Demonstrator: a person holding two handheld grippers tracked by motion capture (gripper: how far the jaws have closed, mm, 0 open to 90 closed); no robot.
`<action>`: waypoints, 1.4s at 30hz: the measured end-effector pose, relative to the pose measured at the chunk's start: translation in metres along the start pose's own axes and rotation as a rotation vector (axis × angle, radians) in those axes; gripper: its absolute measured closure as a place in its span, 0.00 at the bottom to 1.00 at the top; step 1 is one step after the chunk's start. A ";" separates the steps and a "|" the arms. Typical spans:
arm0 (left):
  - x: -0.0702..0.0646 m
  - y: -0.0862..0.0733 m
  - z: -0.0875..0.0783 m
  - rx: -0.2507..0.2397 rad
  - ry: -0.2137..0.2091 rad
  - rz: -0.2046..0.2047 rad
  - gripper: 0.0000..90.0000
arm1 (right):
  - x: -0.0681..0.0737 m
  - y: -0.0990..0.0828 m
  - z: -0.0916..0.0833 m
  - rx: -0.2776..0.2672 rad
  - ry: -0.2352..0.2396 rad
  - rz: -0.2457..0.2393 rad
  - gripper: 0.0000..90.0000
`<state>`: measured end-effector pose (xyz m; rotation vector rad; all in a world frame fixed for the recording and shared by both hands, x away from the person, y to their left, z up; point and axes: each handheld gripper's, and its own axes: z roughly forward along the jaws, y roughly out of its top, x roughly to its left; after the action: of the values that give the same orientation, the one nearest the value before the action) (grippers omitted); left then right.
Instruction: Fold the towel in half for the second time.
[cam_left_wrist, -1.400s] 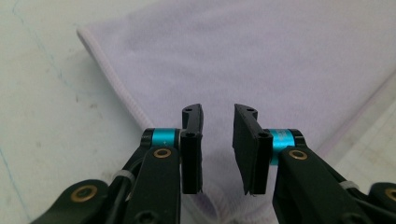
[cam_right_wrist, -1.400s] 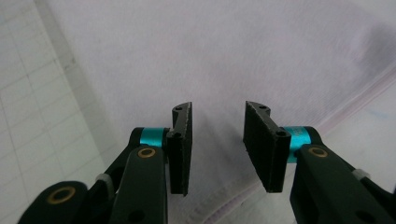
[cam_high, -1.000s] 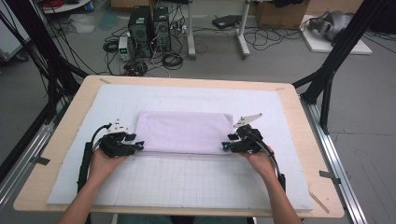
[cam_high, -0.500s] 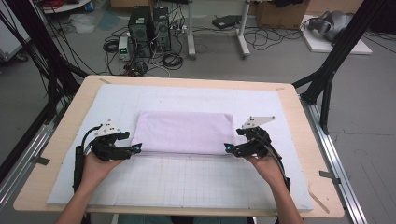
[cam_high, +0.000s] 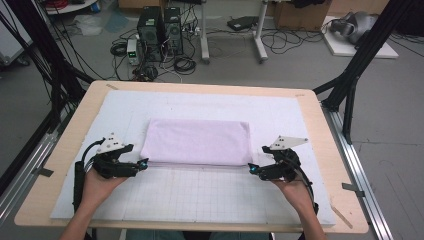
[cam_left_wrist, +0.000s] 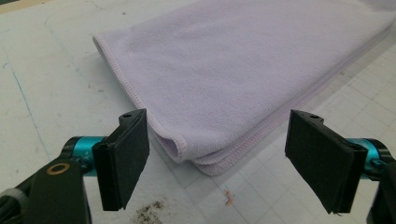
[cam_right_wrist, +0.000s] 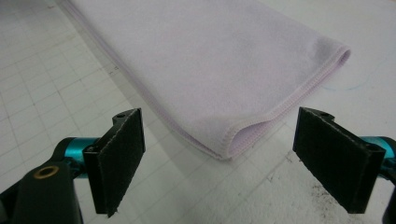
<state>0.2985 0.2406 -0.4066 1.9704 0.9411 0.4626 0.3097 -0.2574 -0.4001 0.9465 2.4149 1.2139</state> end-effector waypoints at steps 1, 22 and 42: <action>0.000 0.000 -0.001 -0.005 -0.003 -0.007 0.24 | 0.000 -0.001 -0.001 0.000 0.001 0.000 0.17; -0.008 -0.018 -0.026 -0.023 0.018 0.023 0.23 | 0.008 -0.021 -0.031 -0.053 -0.020 0.015 0.16; -0.008 -0.031 -0.030 -0.014 0.040 0.018 0.23 | 0.011 -0.038 -0.039 -0.064 -0.025 0.027 0.16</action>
<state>0.2607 0.2616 -0.4157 1.9653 0.9431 0.5196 0.2653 -0.2901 -0.4059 0.9731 2.3365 1.2729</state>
